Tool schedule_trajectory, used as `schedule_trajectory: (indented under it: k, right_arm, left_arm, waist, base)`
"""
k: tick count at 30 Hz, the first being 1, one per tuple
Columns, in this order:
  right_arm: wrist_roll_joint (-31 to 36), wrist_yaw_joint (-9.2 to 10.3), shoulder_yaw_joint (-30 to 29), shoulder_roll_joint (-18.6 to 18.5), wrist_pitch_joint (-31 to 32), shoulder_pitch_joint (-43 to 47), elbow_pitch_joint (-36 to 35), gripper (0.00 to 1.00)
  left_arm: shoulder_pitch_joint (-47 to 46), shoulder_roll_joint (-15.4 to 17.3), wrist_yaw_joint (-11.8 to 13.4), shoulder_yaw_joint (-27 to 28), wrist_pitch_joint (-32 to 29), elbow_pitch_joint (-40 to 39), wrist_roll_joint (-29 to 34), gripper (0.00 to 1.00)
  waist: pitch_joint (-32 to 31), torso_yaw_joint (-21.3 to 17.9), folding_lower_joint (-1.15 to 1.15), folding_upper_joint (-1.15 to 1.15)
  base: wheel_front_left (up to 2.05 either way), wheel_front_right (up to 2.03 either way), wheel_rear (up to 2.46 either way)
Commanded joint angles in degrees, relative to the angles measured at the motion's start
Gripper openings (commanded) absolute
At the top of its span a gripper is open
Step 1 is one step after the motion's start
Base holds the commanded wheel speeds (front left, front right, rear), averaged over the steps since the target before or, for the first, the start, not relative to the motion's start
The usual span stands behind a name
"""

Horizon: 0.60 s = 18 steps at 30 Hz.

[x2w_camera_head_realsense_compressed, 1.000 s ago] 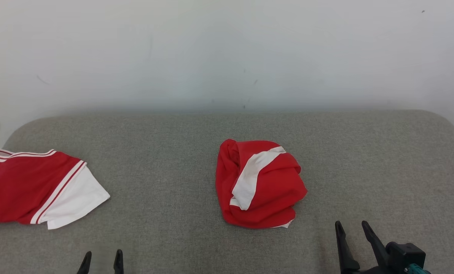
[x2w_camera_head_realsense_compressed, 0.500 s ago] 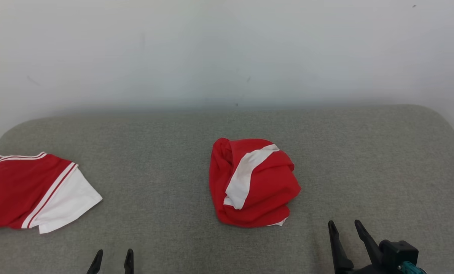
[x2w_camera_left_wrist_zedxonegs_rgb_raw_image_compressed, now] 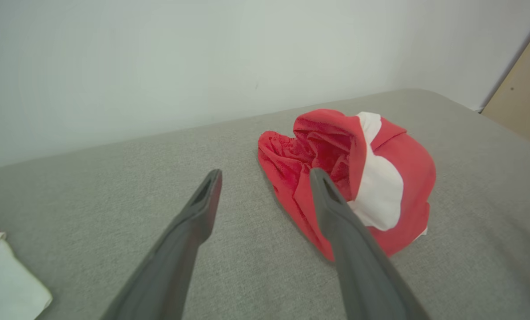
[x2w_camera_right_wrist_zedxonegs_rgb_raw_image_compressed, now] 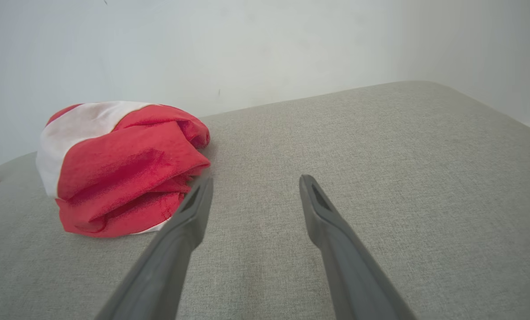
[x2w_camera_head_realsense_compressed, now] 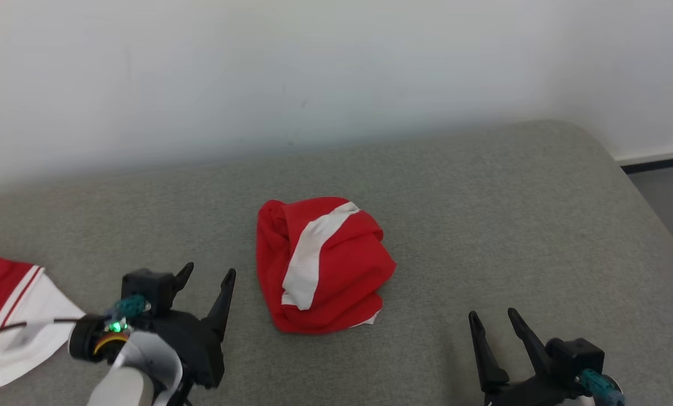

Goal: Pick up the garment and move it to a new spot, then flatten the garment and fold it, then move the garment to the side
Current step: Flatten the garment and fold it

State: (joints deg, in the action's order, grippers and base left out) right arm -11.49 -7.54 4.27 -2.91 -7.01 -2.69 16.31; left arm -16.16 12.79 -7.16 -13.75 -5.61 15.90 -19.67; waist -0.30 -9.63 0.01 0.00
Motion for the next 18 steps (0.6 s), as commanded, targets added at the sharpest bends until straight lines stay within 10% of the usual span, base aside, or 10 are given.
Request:
schedule_trajectory:
  k: [1, 18]
  right_arm:
    - [-0.1, 0.1, 0.3, 0.0, 0.2, -1.0, -0.2, 1.0]
    - [-2.2, 0.1, 2.4, 0.1, -2.1, -3.6, 1.8, 1.0]
  left_arm:
    - [-2.3, 0.4, -0.3, -0.2, -2.6, 1.0, -0.6, 1.0]
    - [-24.8, 1.6, 3.2, -5.5, -40.5, 8.9, -1.4, 1.0]
  waist:
    - [3.0, -4.7, -0.01, 0.0]
    - [8.9, -16.2, -0.01, 0.0]
  base:
    - [0.0, 0.0, 0.0]
    - [0.0, 0.0, 0.0]
